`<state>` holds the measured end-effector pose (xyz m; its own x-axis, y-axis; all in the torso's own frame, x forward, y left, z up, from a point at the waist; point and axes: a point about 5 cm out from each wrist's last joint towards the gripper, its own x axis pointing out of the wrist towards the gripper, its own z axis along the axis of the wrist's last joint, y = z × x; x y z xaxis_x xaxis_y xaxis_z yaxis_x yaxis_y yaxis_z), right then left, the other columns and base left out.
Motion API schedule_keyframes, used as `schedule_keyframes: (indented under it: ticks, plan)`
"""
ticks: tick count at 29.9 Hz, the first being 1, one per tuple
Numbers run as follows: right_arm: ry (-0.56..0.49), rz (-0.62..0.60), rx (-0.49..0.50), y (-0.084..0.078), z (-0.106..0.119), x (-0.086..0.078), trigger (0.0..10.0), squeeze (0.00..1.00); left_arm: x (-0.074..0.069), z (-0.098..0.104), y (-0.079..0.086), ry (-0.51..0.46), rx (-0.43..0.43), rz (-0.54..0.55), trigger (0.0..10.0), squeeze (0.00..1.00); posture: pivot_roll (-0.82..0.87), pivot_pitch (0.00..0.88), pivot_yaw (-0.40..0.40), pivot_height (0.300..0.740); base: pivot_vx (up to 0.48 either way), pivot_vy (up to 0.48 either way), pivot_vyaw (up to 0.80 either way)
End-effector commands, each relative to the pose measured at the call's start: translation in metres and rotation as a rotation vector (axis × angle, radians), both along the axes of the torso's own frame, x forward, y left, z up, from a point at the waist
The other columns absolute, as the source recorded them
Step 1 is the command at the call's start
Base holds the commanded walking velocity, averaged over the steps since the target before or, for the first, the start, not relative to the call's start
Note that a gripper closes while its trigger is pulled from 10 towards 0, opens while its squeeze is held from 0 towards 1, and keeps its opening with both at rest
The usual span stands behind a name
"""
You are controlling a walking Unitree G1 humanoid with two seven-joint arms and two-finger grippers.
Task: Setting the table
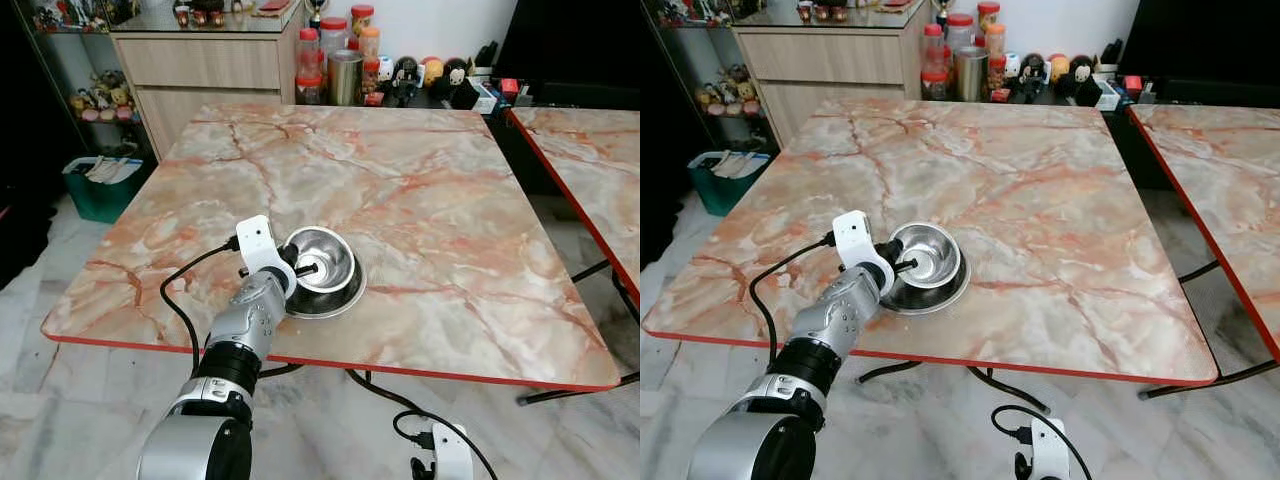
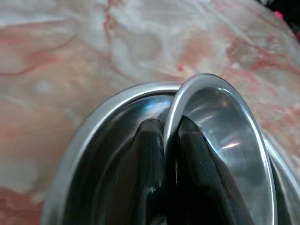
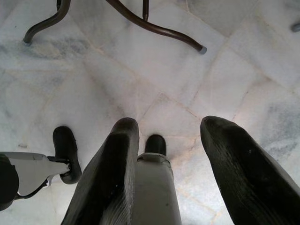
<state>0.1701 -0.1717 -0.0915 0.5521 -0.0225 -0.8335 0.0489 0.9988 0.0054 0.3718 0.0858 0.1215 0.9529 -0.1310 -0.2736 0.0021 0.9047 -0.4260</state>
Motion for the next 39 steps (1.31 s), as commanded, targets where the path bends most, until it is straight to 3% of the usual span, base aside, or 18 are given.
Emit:
schedule_keyframes:
  ticks: [1, 9, 11, 12, 14, 16, 17, 18, 28, 35, 39]
  plan:
    - [0.0, -0.003, 0.001, 0.0, 0.0, 0.0, 10.0, 0.0, 0.004, 0.009, 0.0, -0.018, -0.004, 0.013, 10.0, 0.0, -0.04, 0.013, -0.001, 0.74, 0.0, 0.0, 0.0]
    - [0.0, -0.004, 0.002, 0.001, 0.0, 0.0, 10.0, 0.0, 0.005, 0.009, 0.0, -0.009, 0.001, 0.016, 10.0, 0.0, -0.04, 0.014, -0.001, 0.74, 0.0, 0.0, 0.0]
    - [0.0, -0.004, 0.002, 0.001, 0.0, 0.0, 10.0, 0.0, 0.005, 0.01, -0.001, -0.009, 0.003, 0.011, 10.0, 0.87, -0.04, 0.014, -0.001, 0.74, 0.0, 0.0, 0.0]
    - [0.0, -0.003, 0.002, 0.001, 0.0, 0.0, 10.0, 0.0, 0.005, 0.01, -0.001, -0.009, 0.006, 0.007, 10.0, 0.93, -0.04, 0.012, 0.0, 0.74, 0.0, 0.0, 0.0]
    - [0.0, -0.003, 0.002, 0.001, 0.0, 0.0, 10.0, 0.0, 0.005, 0.01, -0.002, -0.01, 0.01, -0.002, 10.0, 0.93, -0.04, 0.012, -0.001, 0.74, 0.0, 0.0, 0.0]
    - [-0.001, -0.003, 0.003, 0.001, 0.0, 0.0, 10.0, 0.0, 0.005, 0.01, -0.003, -0.012, 0.013, -0.012, 10.0, 0.87, -0.04, 0.012, -0.001, 0.74, 0.0, 0.0, 0.0]
    - [-0.001, -0.003, 0.003, 0.001, 0.0, 0.0, 10.0, 0.0, 0.005, 0.01, -0.003, -0.012, 0.015, -0.017, 10.0, 0.75, -0.04, 0.013, 0.0, 0.74, 0.0, 0.0, 0.0]
    - [-0.001, -0.003, 0.003, 0.001, 0.0, 0.0, 10.0, 0.0, 0.005, 0.01, -0.003, -0.012, 0.019, -0.02, 10.0, 0.0, -0.04, 0.013, 0.0, 0.74, 0.0, 0.0, 0.0]
    - [-0.003, 0.0, 0.002, 0.002, 0.0, 0.001, 10.0, 0.0, 0.005, 0.016, 0.0, -0.019, 0.059, -0.031, 10.0, 0.0, -0.04, 0.012, -0.003, 0.74, 0.0, 0.0, 0.0]
    - [-0.003, 0.001, 0.003, 0.002, 0.001, 0.001, 10.0, 0.0, 0.005, 0.022, 0.016, -0.026, 0.146, -0.015, 10.0, 0.0, -0.03, 0.01, -0.005, 0.74, 0.0, 0.0, 0.0]
    - [-0.005, 0.003, 0.003, 0.002, 0.001, 0.002, 10.0, 0.0, 0.007, 0.032, 0.023, -0.082, 0.194, -0.001, 10.0, 0.0, -0.03, 0.01, -0.005, 0.74, 0.0, 0.0, 0.0]
